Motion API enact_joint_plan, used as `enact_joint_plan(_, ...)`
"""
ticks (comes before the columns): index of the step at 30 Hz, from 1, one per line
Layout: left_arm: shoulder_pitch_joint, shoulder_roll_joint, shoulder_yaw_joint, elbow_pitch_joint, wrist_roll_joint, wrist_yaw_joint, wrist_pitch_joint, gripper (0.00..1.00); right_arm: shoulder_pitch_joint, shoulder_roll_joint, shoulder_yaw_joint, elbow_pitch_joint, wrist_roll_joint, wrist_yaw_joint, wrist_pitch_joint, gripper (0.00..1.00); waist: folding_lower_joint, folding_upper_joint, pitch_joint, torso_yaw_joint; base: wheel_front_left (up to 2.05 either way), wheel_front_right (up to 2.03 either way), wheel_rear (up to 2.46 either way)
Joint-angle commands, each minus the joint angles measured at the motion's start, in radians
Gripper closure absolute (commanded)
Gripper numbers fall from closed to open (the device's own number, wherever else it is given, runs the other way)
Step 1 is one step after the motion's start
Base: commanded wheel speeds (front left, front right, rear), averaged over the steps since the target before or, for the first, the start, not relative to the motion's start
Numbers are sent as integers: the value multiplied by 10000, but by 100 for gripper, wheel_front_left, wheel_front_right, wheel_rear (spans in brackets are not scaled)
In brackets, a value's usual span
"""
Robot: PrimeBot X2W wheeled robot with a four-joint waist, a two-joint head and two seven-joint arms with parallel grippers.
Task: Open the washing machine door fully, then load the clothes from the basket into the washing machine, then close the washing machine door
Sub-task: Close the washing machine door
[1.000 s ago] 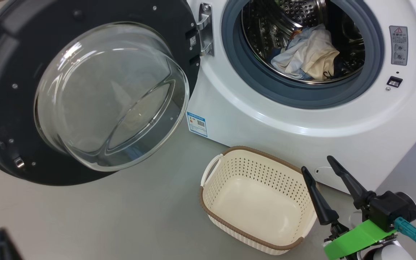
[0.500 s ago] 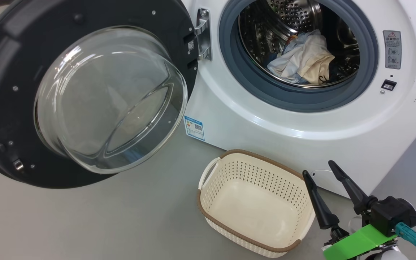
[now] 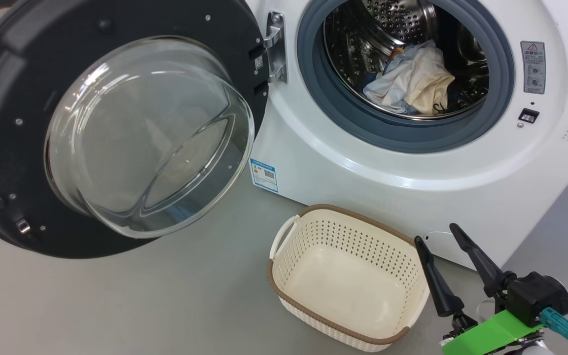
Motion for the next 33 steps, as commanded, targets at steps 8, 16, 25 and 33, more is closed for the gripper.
enact_joint_plan(8, -1779, 1467, 329, 557, -951, 489, 1190, 100, 157, 13, -7, -371, -70, 16, -48, 0, 0, -1, -34, -36, 0, 0, 0)
enact_joint_plan(16, -3457, 2272, 356, 1625, -1488, 1072, 1677, 100, 387, 60, -202, -506, -170, 16, -48, 0, 0, -1, 33, -146, 0, 0, 0)
enact_joint_plan(25, -4559, 3054, 537, 2887, -1960, 1404, 2207, 100, 218, -21, -126, -499, -225, 16, -48, 0, 0, -1, 316, -657, 0, 0, 0)
enact_joint_plan(33, -4742, 3491, 386, 3389, -1989, 1456, 2692, 100, 171, -99, -124, -480, -231, 16, -48, 0, 0, -1, 454, -982, 0, 0, 0)
